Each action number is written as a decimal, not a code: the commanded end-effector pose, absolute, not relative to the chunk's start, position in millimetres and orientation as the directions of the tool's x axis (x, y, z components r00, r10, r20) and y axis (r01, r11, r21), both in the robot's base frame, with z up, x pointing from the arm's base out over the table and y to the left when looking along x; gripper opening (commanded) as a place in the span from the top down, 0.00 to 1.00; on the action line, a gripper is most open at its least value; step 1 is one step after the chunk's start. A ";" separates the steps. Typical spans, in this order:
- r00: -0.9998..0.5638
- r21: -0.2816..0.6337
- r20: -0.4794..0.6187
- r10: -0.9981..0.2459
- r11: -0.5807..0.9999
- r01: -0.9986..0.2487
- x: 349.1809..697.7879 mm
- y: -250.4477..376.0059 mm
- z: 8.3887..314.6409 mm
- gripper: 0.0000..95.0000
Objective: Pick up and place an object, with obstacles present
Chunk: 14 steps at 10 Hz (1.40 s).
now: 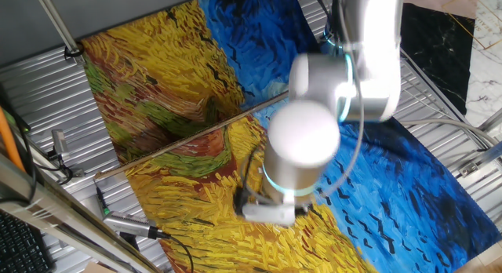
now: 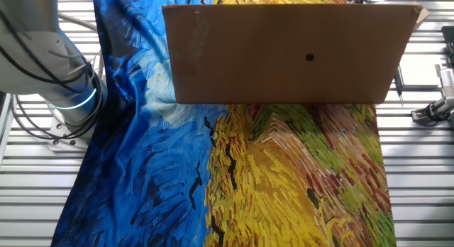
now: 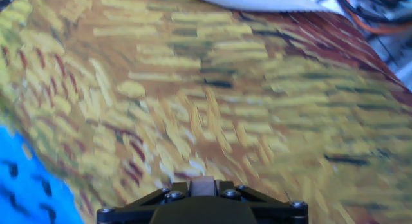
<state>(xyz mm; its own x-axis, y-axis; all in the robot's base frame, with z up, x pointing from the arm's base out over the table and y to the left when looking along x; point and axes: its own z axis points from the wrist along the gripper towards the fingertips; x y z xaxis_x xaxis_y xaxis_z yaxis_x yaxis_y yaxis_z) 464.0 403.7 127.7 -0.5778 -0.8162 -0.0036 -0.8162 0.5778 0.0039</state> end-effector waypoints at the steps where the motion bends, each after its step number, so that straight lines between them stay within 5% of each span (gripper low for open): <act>1: -0.582 -0.002 -0.009 -0.813 0.582 -0.813 468.3 409.0 115.1 1.00; 4: -0.567 -0.010 -0.016 -0.824 0.567 -0.824 475.2 415.9 83.2 1.00; 14: -0.518 -0.011 0.002 -0.855 0.518 -0.855 466.5 413.8 50.0 1.00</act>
